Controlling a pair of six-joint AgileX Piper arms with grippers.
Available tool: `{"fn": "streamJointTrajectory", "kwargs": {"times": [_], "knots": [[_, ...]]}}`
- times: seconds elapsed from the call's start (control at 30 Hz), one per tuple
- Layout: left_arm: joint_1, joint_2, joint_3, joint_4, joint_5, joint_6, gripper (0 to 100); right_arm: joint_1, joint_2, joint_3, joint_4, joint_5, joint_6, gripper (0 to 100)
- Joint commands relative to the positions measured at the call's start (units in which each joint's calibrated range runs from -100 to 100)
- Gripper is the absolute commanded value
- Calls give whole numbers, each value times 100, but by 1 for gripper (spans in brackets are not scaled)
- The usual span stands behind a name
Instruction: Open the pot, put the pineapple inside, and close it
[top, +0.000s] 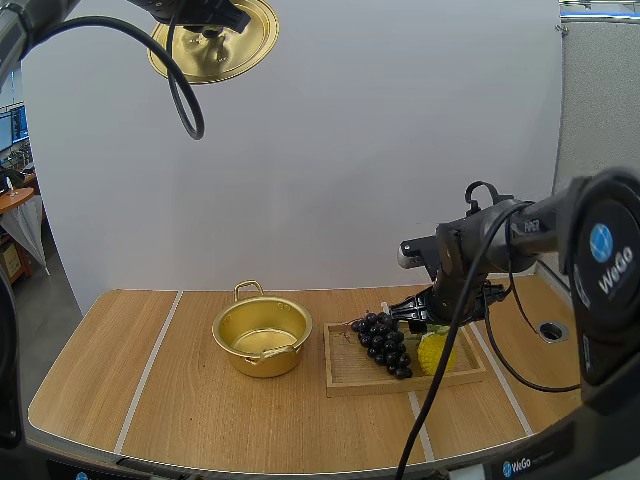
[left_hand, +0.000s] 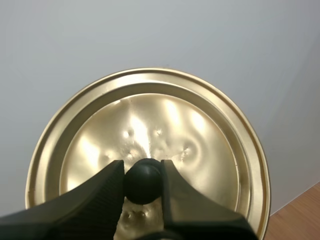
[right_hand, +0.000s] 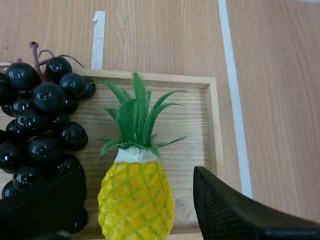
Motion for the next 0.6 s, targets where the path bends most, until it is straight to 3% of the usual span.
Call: {"fn": "streamJointTrajectory", "kwargs": {"times": [0.0, 0.57], "knots": [[-19, -57, -40, -33, -151, -45, 0, -17, 167, -43, 89, -176, -32, 100], [-19, -57, -40, -33, -151, -45, 0, -26, 842, -43, 219, -650, -32, 100]]}}
